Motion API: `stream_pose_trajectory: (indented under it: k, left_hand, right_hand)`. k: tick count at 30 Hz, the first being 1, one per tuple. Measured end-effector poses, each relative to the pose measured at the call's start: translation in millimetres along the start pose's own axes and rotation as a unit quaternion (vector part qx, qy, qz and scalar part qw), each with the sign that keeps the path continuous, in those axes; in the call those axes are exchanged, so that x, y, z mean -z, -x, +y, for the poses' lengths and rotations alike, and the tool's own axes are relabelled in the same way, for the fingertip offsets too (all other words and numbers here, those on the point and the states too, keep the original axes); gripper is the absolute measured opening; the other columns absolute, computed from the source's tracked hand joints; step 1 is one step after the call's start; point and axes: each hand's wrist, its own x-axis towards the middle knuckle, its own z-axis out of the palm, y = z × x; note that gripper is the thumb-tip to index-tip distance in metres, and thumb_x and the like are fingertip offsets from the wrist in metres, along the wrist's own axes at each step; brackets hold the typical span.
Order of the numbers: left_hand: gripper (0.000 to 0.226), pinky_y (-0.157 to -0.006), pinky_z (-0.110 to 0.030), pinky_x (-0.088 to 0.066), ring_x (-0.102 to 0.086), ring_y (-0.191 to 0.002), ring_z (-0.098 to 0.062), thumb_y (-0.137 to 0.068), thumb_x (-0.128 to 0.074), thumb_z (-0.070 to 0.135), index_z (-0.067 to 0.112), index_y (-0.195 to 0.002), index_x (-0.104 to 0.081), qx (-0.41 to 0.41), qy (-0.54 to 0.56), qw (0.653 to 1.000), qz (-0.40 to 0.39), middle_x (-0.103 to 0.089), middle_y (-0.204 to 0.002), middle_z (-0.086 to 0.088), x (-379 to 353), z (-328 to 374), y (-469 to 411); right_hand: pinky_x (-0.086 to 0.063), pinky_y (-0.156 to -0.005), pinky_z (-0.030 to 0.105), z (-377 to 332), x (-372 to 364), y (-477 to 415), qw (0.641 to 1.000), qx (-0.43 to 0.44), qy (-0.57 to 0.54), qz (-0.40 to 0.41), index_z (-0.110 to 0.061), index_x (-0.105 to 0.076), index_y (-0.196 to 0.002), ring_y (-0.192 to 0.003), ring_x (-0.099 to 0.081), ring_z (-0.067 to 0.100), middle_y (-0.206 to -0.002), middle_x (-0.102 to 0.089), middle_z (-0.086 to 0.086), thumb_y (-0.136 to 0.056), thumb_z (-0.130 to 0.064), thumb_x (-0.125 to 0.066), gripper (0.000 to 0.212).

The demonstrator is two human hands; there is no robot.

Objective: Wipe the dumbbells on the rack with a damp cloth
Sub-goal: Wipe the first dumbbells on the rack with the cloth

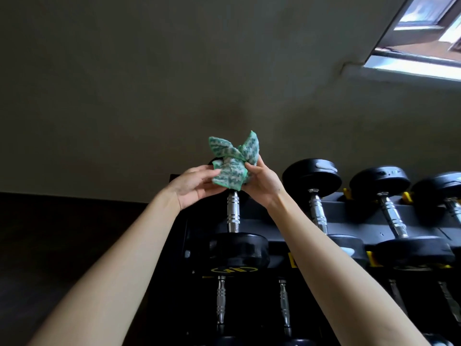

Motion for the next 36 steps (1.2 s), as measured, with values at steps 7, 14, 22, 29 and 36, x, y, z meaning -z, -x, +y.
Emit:
stream_pose_trajectory:
  k: [7,14,22,29,36]
  left_hand:
    - [0.019,-0.055,-0.021,-0.055,-0.063,-0.053,-0.006,-0.09,-0.053,0.0,0.014,-0.078,-0.058,-0.091,-0.064,0.988,0.104,-0.066,-0.051,0.008,-22.8,-1.4,-11.2]
    - [0.035,-0.069,-0.024,-0.057,-0.067,-0.066,-0.013,-0.093,-0.031,-0.003,0.006,-0.088,-0.064,-0.056,-0.068,0.996,-0.023,-0.071,-0.068,-0.002,-41.7,10.5,-8.3]
    - [0.042,-0.068,-0.02,-0.037,-0.046,-0.075,-0.007,-0.089,-0.029,0.005,0.004,-0.117,-0.061,-0.085,-0.146,0.984,0.052,-0.058,-0.085,0.001,-54.4,22.9,-28.0]
    - [0.038,-0.068,-0.024,-0.04,-0.048,-0.084,-0.014,-0.09,-0.039,-0.002,0.006,-0.123,-0.055,-0.087,-0.203,0.929,0.298,-0.059,-0.096,-0.006,-13.0,3.4,-66.2]
    - [0.028,-0.083,-0.022,-0.04,-0.058,-0.104,-0.02,-0.091,-0.057,0.011,0.009,-0.119,-0.061,-0.101,-0.257,0.918,0.283,-0.063,-0.118,-0.009,-7.0,-12.3,-78.5]
  right_hand:
    - [-0.052,-0.08,0.036,3.8,3.8,8.6,0.979,0.037,0.185,0.073,-0.015,-0.056,-0.113,-0.084,-0.062,0.017,-0.095,-0.063,0.003,-0.086,0.018,-0.028,0.051]
    - [-0.046,-0.073,0.025,-8.4,15.1,14.9,0.959,0.026,0.277,0.059,-0.024,-0.06,-0.093,-0.081,-0.057,0.01,-0.087,-0.061,-0.005,-0.065,-0.015,-0.048,0.032]
    - [-0.048,-0.069,0.028,-17.2,36.1,-2.2,0.928,0.116,0.303,0.183,-0.02,-0.054,-0.088,-0.077,-0.055,0.013,-0.081,-0.057,-0.002,-0.078,0.002,-0.063,0.025]
    - [-0.045,-0.071,0.02,-7.2,29.2,-37.0,0.876,0.199,0.375,0.229,-0.018,-0.062,-0.094,-0.077,-0.053,0.008,-0.078,-0.061,-0.007,-0.077,-0.003,-0.067,0.023]
    - [-0.046,-0.082,0.022,8.7,49.7,-48.8,0.837,0.187,0.392,0.334,-0.012,-0.067,-0.102,-0.088,-0.059,0.018,-0.095,-0.066,0.002,-0.073,0.011,-0.05,0.041]
